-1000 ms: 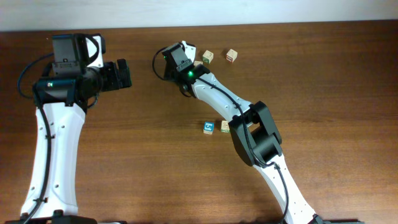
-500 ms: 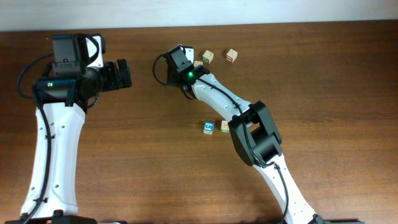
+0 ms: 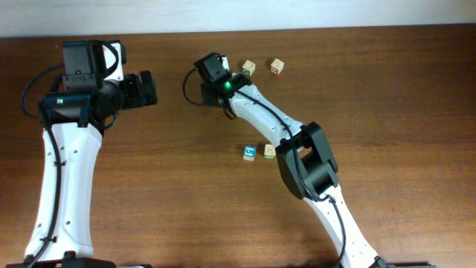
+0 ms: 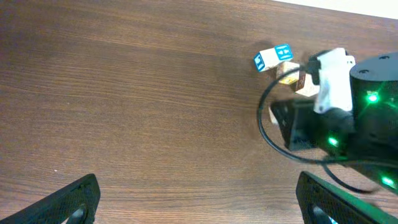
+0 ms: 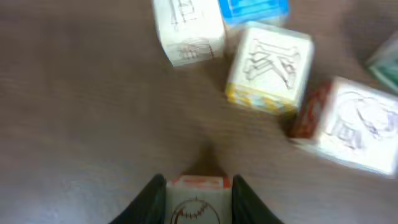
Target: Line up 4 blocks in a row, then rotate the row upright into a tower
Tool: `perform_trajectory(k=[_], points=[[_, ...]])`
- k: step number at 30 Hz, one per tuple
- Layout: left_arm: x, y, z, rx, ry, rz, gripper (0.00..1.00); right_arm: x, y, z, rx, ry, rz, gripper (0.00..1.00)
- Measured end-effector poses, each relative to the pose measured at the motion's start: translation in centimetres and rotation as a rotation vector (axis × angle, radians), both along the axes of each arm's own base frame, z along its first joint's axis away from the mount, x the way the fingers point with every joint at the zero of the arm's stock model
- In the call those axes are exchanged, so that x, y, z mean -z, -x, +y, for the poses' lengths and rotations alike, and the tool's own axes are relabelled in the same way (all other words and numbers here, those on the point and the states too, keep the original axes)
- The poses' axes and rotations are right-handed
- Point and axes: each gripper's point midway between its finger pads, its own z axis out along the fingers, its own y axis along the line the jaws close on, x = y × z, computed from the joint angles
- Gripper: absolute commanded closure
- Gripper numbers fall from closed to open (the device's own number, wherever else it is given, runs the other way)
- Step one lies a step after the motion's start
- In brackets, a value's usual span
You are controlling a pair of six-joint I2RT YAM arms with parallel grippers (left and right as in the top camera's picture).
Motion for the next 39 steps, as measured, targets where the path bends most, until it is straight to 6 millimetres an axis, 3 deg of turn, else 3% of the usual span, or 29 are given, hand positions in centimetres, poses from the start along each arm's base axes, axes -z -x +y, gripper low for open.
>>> perform_trajectory(k=[2,5,7,8,13,19,23,30,32,34,36,39], points=[[0.0,0.0,0.0,0.0,0.0,0.0,0.01,-1.3,2.9,-1.4,-0.012,0.053,0.118,0.73],[0.0,0.0,0.0,0.0,0.0,-0.002,0.01,-7.3,7.3,-2.8,-0.049,0.048,0.243,0.73],[0.0,0.0,0.0,0.0,0.0,-0.002,0.01,-9.5,10.5,-3.9,-0.063,0.056,0.336,0.73],[0.0,0.0,0.0,0.0,0.0,-0.001,0.01,-9.4,11.8,-4.3,-0.068,0.065,0.387,0.73],[0.0,0.0,0.0,0.0,0.0,0.0,0.01,-3.9,16.1,-4.5,-0.073,0.135,0.557,0.73],[0.0,0.0,0.0,0.0,0.0,-0.001,0.01,0.8,16.6,-3.7,-0.038,0.112,0.555,0.72],[0.0,0.0,0.0,0.0,0.0,0.0,0.01,1.0,16.5,-3.9,-0.013,0.115,0.552,0.58],[0.0,0.0,0.0,0.0,0.0,0.0,0.01,0.5,16.6,-3.9,-0.007,0.115,0.561,0.56],[0.0,0.0,0.0,0.0,0.0,-0.001,0.01,-1.8,16.1,-3.6,-0.033,0.114,0.547,0.72],[0.0,0.0,0.0,0.0,0.0,-0.001,0.01,-3.8,16.2,-3.4,-0.054,0.117,0.549,0.96],[0.0,0.0,0.0,0.0,0.0,-0.001,0.01,-4.2,16.8,-3.3,-0.068,0.116,0.574,0.96],[0.0,0.0,0.0,0.0,0.0,0.0,0.01,-2.9,19.0,-2.8,-0.099,0.135,0.634,0.96]])
